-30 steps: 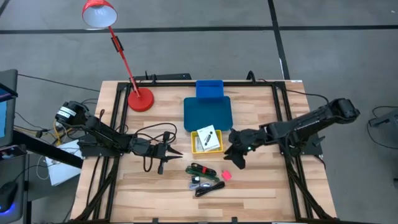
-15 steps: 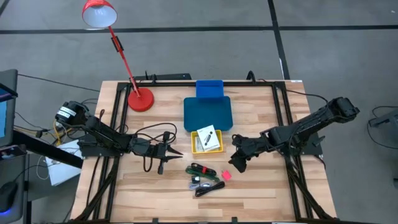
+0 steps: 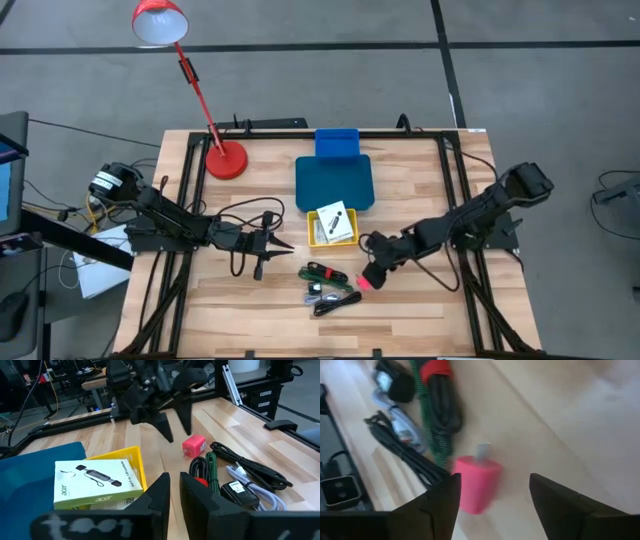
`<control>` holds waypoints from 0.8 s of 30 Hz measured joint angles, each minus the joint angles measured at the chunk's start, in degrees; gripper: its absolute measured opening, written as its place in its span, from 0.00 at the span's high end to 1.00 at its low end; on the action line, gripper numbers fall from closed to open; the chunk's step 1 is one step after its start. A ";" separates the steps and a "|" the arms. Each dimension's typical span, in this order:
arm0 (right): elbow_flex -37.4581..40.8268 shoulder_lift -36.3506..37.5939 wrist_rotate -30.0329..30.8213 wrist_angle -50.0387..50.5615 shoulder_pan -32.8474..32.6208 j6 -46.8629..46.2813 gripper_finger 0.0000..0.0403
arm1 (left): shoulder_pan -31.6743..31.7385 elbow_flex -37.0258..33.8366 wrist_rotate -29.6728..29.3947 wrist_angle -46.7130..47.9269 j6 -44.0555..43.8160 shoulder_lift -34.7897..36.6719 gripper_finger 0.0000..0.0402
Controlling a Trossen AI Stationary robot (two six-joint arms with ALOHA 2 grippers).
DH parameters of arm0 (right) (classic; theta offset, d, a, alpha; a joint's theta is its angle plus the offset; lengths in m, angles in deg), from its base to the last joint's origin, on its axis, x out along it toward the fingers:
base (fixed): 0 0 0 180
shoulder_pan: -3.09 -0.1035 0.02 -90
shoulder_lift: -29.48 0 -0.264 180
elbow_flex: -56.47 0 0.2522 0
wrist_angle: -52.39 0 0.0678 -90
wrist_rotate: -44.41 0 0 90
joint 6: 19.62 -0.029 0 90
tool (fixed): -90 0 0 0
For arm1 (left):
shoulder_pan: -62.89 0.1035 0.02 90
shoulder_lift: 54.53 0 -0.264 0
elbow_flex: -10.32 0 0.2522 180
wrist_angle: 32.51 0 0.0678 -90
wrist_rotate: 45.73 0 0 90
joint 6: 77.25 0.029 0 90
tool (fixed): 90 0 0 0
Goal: Pick and place items into bin
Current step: Put the pink charger adapter into the top blue basket
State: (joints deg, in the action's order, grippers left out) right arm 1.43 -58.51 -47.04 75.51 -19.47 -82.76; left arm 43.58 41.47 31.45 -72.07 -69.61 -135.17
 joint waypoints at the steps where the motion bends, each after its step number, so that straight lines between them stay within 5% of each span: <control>1: -0.73 -0.54 0.00 -0.02 -0.27 0.00 0.42 | 0.00 0.00 -0.01 -0.01 0.00 0.00 0.92; 24: -13.37 -14.28 -0.84 12.98 -2.57 0.67 0.42 | 0.00 0.00 0.00 2.94 -8.67 0.00 0.92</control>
State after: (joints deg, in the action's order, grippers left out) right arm -11.94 -72.78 -47.88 88.49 -22.03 -82.09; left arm 43.58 41.47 31.45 -69.13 -78.28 -135.17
